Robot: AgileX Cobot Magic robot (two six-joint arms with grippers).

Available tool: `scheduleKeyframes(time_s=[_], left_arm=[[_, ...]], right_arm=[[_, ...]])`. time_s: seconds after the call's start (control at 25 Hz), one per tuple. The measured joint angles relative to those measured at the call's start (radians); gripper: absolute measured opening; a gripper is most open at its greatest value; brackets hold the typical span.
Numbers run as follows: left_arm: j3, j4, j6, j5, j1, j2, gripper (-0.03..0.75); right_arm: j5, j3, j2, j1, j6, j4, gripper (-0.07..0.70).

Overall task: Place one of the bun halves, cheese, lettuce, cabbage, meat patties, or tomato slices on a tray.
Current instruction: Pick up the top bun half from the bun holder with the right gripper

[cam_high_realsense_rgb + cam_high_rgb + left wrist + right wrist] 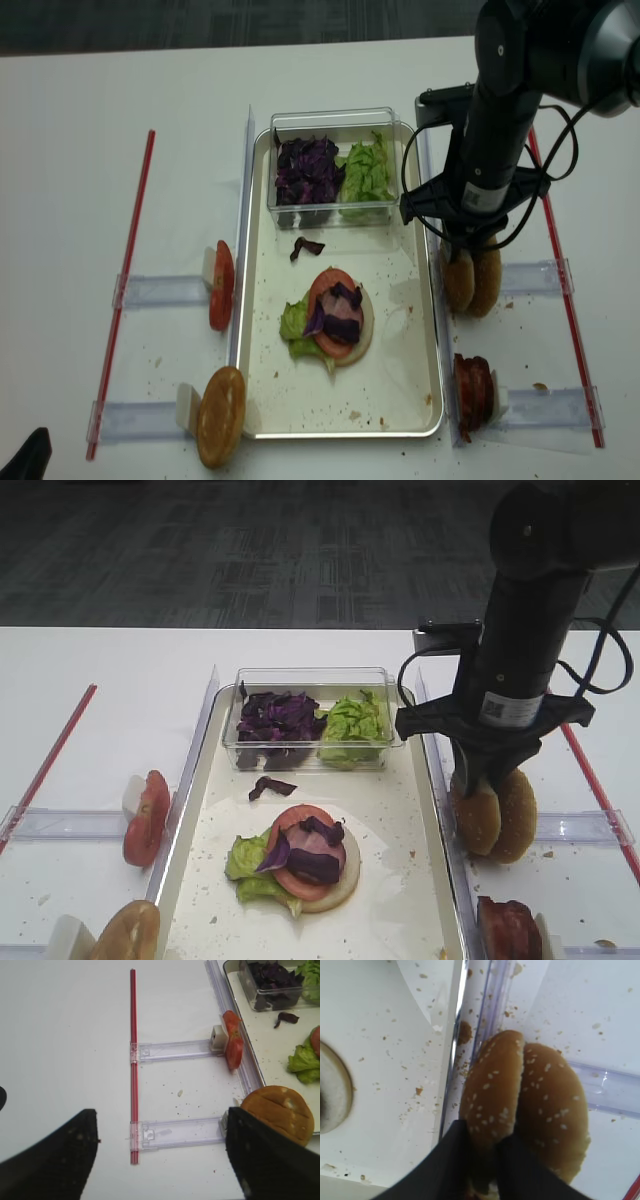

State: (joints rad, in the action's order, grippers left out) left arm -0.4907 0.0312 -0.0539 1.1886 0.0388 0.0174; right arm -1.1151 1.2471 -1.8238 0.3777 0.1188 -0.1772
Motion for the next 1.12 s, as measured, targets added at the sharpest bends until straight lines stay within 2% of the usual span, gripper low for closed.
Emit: scheduleKeyframes(time_s=[0.24, 1.12], left_arm=[[0.000, 0.000, 0.000, 0.000, 0.000, 0.000, 0.493], [0.000, 0.000, 0.000, 0.000, 0.000, 0.000, 0.493]], right_arm=[[0.000, 0.000, 0.000, 0.000, 0.000, 0.000, 0.141], [-0.013, 0.018, -0.002, 0.000, -0.004, 0.000, 0.136]])
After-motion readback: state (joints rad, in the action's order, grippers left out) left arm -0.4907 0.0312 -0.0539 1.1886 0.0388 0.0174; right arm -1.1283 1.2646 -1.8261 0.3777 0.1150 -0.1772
